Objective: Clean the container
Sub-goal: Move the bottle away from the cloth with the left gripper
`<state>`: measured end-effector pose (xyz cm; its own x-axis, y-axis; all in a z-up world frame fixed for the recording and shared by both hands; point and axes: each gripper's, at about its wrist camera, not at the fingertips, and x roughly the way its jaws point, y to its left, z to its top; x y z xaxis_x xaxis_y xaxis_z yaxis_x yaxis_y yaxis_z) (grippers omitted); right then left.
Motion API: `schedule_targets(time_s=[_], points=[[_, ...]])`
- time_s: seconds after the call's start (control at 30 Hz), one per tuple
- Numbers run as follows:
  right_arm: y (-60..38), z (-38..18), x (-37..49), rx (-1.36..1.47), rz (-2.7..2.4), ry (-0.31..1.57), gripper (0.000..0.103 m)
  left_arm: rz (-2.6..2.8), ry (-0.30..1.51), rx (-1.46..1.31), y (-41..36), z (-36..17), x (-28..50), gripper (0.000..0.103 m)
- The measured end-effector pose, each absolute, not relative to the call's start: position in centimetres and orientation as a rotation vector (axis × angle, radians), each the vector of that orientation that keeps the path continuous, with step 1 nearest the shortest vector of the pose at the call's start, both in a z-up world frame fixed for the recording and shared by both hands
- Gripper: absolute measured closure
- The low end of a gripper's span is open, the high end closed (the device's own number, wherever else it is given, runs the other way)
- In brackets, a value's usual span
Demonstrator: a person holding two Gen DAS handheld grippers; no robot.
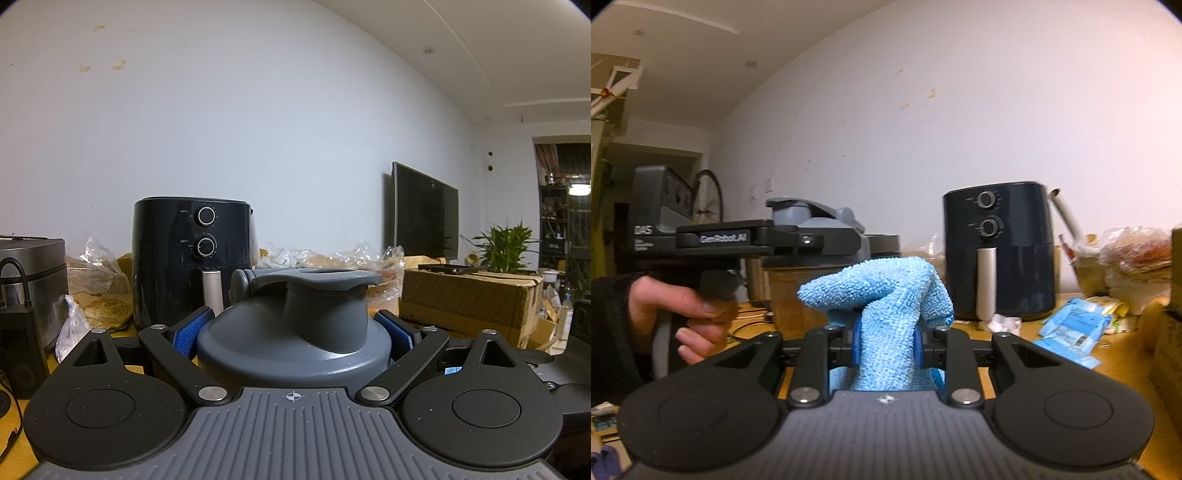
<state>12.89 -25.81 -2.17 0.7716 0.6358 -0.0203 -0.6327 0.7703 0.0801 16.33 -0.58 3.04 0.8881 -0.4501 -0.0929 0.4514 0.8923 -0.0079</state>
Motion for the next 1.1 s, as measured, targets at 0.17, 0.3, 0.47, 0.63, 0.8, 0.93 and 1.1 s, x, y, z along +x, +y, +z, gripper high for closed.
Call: schedule_targets(time_s=[0.17,0.3,0.47,0.63,0.8,0.93,1.1], points=[[-25.4,-2.2,12.9,0.064,0.580,0.039,0.080,-0.447,0.093,0.013,-0.8,3.1,16.2,0.009],[-25.0,-2.3,12.6,0.052,0.504,0.022,0.080,-0.416,0.092,0.010,-1.1,3.1,16.1,0.009],[-24.9,-2.4,12.7,0.053,0.437,0.016,0.080,-0.327,0.104,-0.012,-1.7,3.5,16.1,0.009],[-24.9,-2.5,12.5,0.041,0.426,0.009,0.080,-0.246,0.099,-0.027,-2.3,3.6,15.8,0.009],[-25.0,-2.5,12.7,0.051,0.422,0.010,0.079,-0.155,0.093,-0.026,-2.9,4.1,15.4,0.009],[-24.9,-2.5,12.8,0.048,0.420,0.011,0.079,-0.084,0.083,-0.017,-3.1,4.9,15.0,0.009],[-24.9,-2.5,12.8,0.050,0.417,0.018,0.079,0.017,0.086,-0.007,-3.2,5.9,15.0,0.009]])
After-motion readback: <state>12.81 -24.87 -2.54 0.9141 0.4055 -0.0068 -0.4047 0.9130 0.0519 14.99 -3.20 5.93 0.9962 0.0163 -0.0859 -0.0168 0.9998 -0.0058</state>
